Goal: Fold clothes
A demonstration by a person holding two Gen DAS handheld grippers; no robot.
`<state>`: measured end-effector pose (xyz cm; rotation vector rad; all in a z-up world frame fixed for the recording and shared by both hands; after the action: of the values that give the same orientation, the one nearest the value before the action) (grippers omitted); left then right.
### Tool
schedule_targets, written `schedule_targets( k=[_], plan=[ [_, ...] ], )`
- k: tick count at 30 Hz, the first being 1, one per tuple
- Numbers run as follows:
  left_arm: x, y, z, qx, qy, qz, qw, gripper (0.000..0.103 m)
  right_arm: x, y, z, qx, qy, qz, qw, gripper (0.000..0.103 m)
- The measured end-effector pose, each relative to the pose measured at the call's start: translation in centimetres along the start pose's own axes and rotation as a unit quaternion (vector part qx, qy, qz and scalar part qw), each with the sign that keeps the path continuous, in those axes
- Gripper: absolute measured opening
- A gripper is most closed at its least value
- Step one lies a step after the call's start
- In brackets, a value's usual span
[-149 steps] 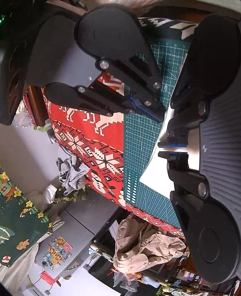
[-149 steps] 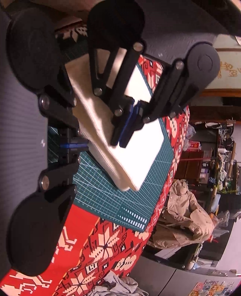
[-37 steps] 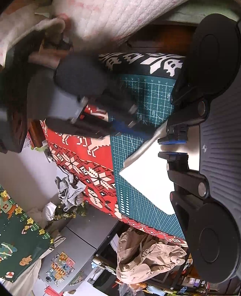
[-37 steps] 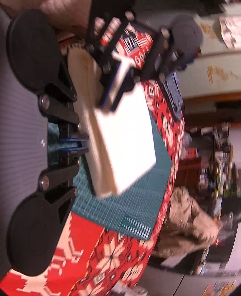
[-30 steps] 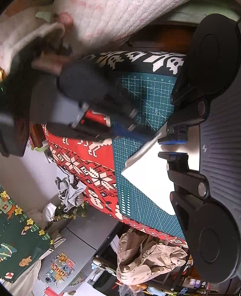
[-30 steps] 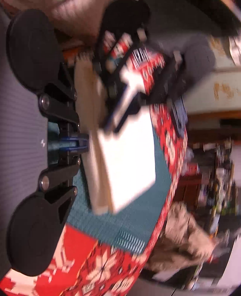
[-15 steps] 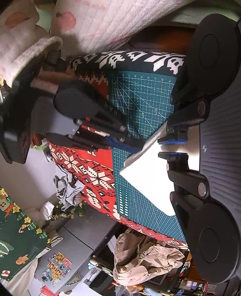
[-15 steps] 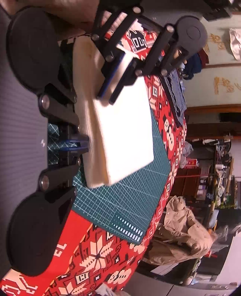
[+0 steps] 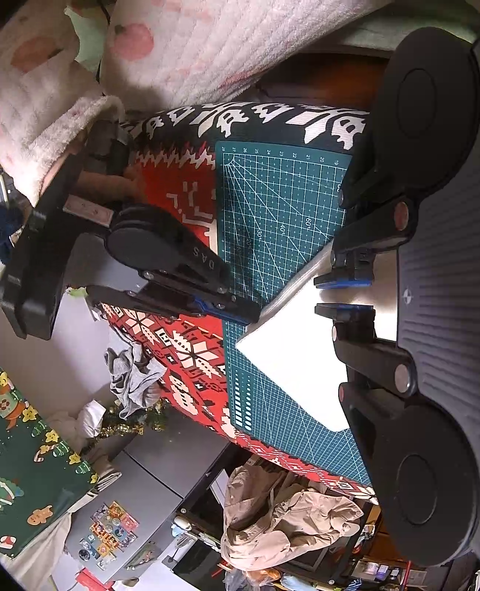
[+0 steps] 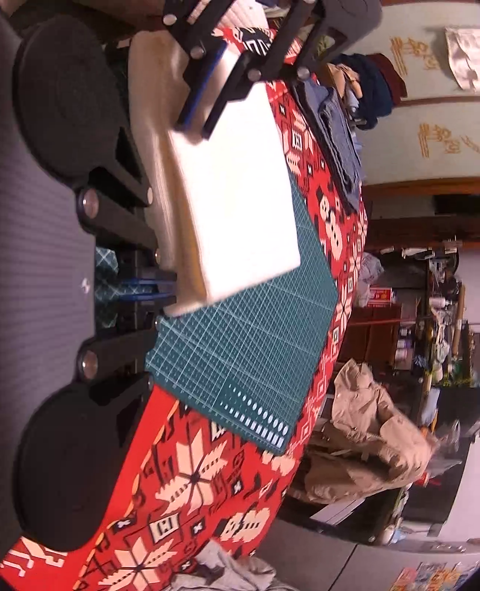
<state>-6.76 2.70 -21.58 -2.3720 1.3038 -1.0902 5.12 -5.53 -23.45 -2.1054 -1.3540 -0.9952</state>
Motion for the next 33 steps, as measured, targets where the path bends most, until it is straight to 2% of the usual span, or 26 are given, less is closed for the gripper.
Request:
schedule_targets(
  k=[6, 9, 11, 13, 14, 16, 18, 20, 23, 25, 28, 32, 33],
  plan=[
    [-0.1, -0.1, -0.3, 0.002, -0.001, -0.011, 0.9999, 0.01, 0.5, 2.3, 0.4, -0.064, 0.007, 0.042, 0.997, 0.007],
    [-0.4, -0.5, -0.8, 0.001, -0.003, -0.04, 0.9992, 0.01, 0.4, 2.6, -0.5, -0.058, 0.013, 0.066, 0.996, 0.008],
    [-0.7, -1.0, -1.3, 0.001, -0.004, -0.076, 0.9971, 0.011, 0.3, 2.1, -1.7, -0.045, 0.015, 0.079, 0.996, 0.008],
    [-1.2, -1.8, -2.0, -0.001, -0.003, -0.126, 0.992, 0.016, 0.1, 1.4, -2.8, -0.036, 0.014, 0.097, 0.995, 0.01],
    [-1.5, -2.2, -2.4, -0.004, -0.002, -0.155, 0.9879, 0.02, 0.0, 1.1, -3.4, -0.032, 0.014, 0.109, 0.993, 0.014],
    [-2.3, -3.2, -3.2, -0.01, 0.001, -0.211, 0.9775, 0.021, -0.2, 0.3, -4.3, -0.025, 0.015, 0.141, 0.99, 0.034],
    [-3.1, -4.1, -4.0, -0.012, 0.003, -0.257, 0.9664, 0.032, -0.5, -0.5, -5.0, -0.011, 0.014, 0.174, 0.985, 0.036],
    [-4.0, -5.1, -4.7, -0.004, 0.007, -0.294, 0.9557, 0.037, -0.8, -1.3, -5.5, -0.002, 0.012, 0.205, 0.979, 0.042],
    [-5.7, -6.6, -5.3, -0.005, 0.009, -0.34, 0.9402, 0.05, -1.1, -2.5, -5.9, 0.012, 0.011, 0.255, 0.967, 0.059],
    [-6.7, -7.5, -5.5, -0.006, 0.012, -0.361, 0.9324, 0.053, -1.1, -3.3, -6.1, 0.023, 0.012, 0.287, 0.958, 0.071],
    [-8.4, -8.6, -5.3, -0.013, 0.015, -0.394, 0.9189, 0.056, -1.2, -4.5, -5.8, 0.035, 0.01, 0.334, 0.942, 0.073],
    [-10.2, -9.5, -4.3, -0.055, 0.015, -0.445, 0.8936, 0.056, -1.7, -5.6, -4.6, 0.053, 0.002, 0.409, 0.911, 0.072],
    [-10.6, -9.7, -4.1, -0.066, 0.015, -0.457, 0.8869, 0.056, -1.9, -5.7, -4.3, 0.051, 0.001, 0.423, 0.905, 0.068]
  ],
)
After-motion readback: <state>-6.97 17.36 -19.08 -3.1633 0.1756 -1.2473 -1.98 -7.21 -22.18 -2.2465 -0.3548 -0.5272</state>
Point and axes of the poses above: each gripper's, at about its wrist camera, not at the fingertips, and z roughly the way its jaws point, y to its right, x to its top, the point moved 6 cm from there along z, roughly the way its jaws point, and after that the axes turned 1 degree about -x, right-handed, at the moved point
